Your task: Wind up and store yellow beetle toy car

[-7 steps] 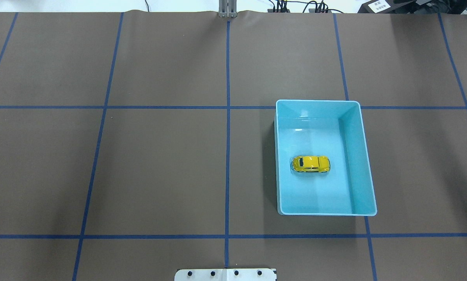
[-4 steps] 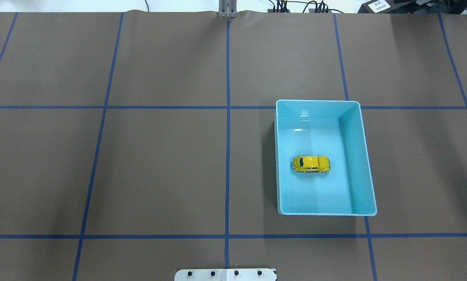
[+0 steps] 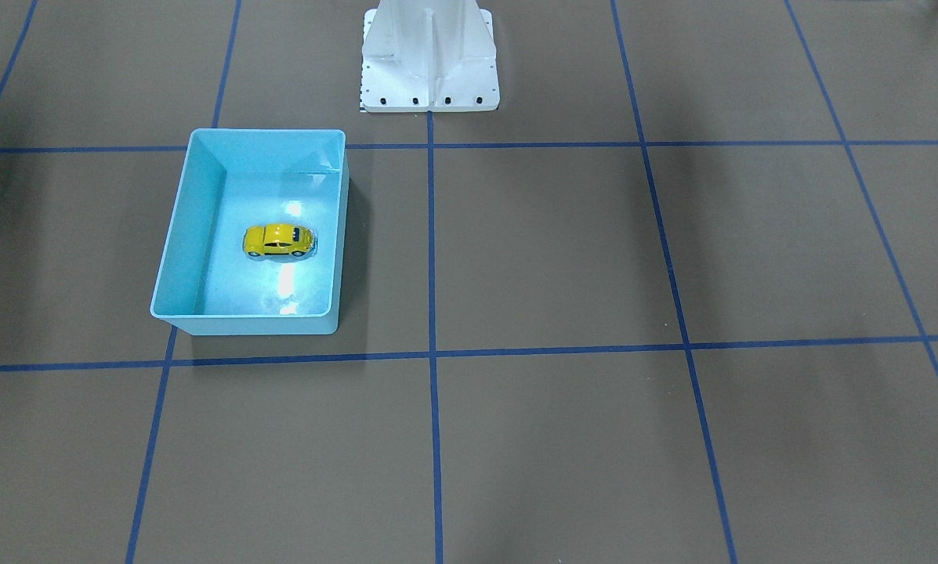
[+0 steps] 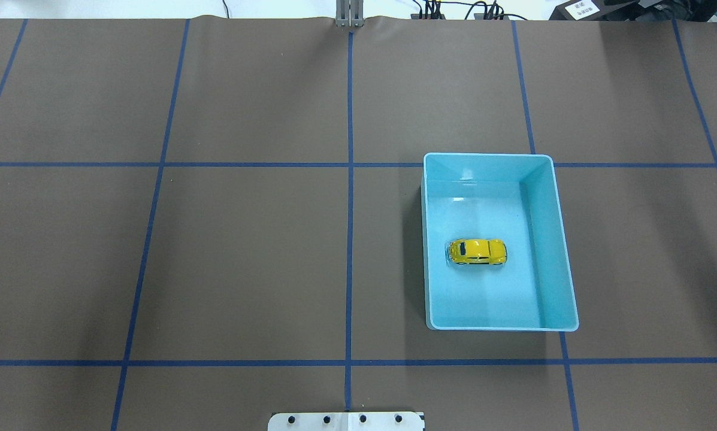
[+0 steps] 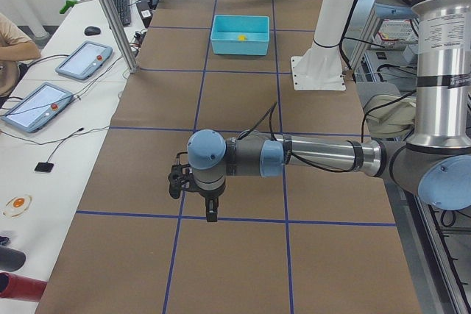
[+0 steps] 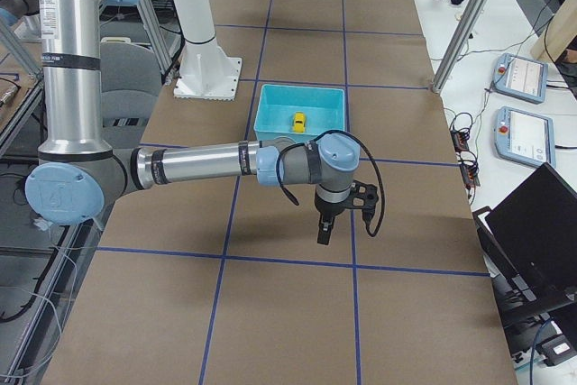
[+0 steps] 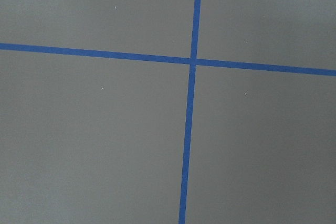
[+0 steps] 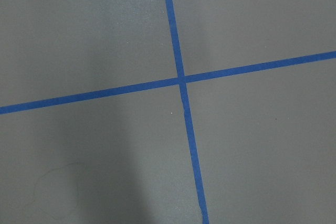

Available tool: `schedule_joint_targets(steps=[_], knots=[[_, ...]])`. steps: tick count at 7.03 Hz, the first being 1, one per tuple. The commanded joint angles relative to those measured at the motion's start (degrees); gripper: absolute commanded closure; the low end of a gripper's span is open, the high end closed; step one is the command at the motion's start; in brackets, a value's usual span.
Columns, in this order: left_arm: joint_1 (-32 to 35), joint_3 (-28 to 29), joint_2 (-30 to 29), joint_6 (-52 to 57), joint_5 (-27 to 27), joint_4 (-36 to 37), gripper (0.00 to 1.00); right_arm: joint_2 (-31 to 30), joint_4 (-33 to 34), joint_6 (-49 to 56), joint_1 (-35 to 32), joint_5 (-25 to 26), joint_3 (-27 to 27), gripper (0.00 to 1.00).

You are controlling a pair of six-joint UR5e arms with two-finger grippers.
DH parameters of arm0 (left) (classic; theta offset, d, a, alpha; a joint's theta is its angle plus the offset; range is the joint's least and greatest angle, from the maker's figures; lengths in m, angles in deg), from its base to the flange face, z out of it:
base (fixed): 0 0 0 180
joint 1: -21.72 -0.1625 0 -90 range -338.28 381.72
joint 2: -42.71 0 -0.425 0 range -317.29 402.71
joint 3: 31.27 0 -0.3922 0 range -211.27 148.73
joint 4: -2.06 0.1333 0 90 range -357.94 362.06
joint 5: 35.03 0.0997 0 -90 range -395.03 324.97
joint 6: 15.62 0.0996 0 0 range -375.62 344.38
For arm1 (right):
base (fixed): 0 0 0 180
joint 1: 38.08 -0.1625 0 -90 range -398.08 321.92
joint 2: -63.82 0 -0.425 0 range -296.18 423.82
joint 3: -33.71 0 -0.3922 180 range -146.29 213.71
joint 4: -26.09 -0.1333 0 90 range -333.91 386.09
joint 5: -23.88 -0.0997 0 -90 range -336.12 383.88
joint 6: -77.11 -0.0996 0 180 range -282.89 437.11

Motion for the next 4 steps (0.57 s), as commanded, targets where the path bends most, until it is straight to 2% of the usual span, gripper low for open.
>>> schedule_joint_targets(steps=[1,4], knots=[[0.1,0.0,-0.1,0.0,0.0,0.0,0.0,-0.1,-0.1,0.0,0.0,-0.1,-0.6,0.0],[0.1,-0.7,0.0,0.1,0.1,0.0,0.0,0.3,-0.2,-0.2,0.0,-0.4,-1.5,0.0]])
